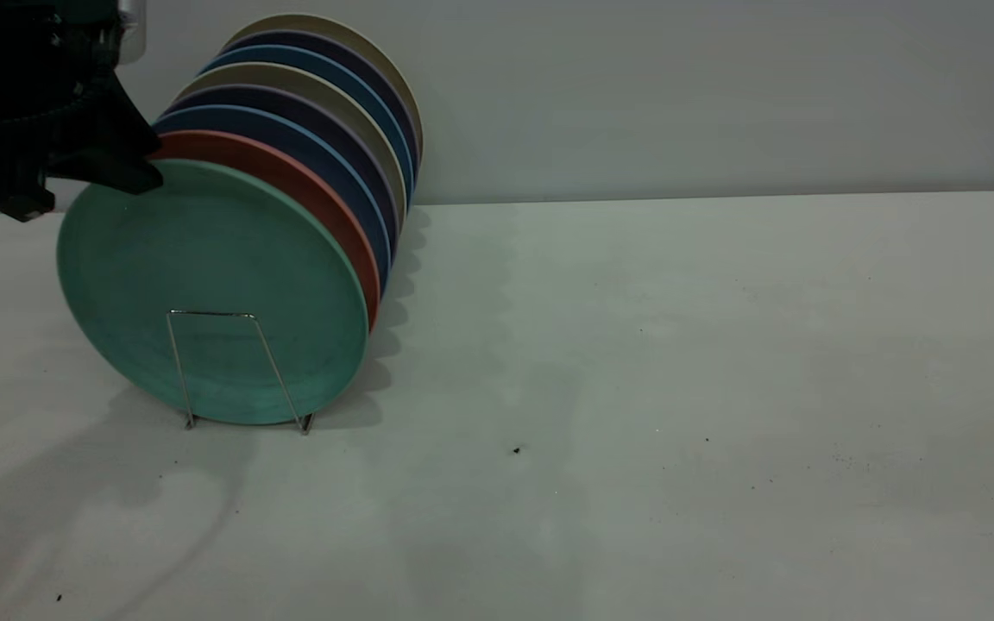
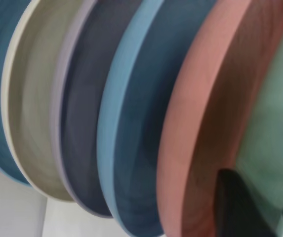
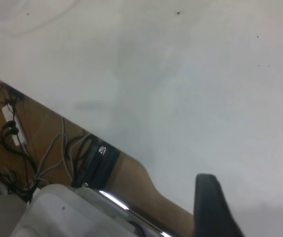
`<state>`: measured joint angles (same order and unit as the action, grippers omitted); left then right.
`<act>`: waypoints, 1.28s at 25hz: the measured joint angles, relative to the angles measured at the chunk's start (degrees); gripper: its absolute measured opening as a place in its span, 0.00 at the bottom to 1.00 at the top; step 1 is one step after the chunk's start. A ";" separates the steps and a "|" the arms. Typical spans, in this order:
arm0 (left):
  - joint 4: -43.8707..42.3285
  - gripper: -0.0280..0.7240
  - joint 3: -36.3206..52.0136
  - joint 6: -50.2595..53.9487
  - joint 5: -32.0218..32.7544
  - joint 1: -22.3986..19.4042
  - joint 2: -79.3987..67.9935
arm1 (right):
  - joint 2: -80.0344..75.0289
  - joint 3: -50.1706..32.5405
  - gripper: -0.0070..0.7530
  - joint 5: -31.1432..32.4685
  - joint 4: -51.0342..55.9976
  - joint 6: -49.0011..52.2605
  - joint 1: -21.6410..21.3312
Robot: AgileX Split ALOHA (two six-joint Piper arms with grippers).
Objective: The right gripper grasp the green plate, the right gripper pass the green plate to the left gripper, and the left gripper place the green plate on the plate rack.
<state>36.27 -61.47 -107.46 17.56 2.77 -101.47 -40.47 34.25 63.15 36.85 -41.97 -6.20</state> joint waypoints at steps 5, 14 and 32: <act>0.00 0.53 0.00 0.89 0.11 0.00 0.00 | 0.00 0.00 0.59 0.00 0.00 0.00 0.00; -0.28 0.54 0.05 8.41 4.49 0.00 3.86 | 0.00 0.00 0.59 0.00 0.00 0.00 0.00; -20.38 0.54 0.43 58.08 29.72 0.00 38.20 | 12.80 -0.06 0.59 6.89 -18.57 18.20 0.00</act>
<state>15.89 -61.04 -49.37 47.28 2.77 -63.27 -27.66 34.20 70.04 18.28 -23.78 -6.20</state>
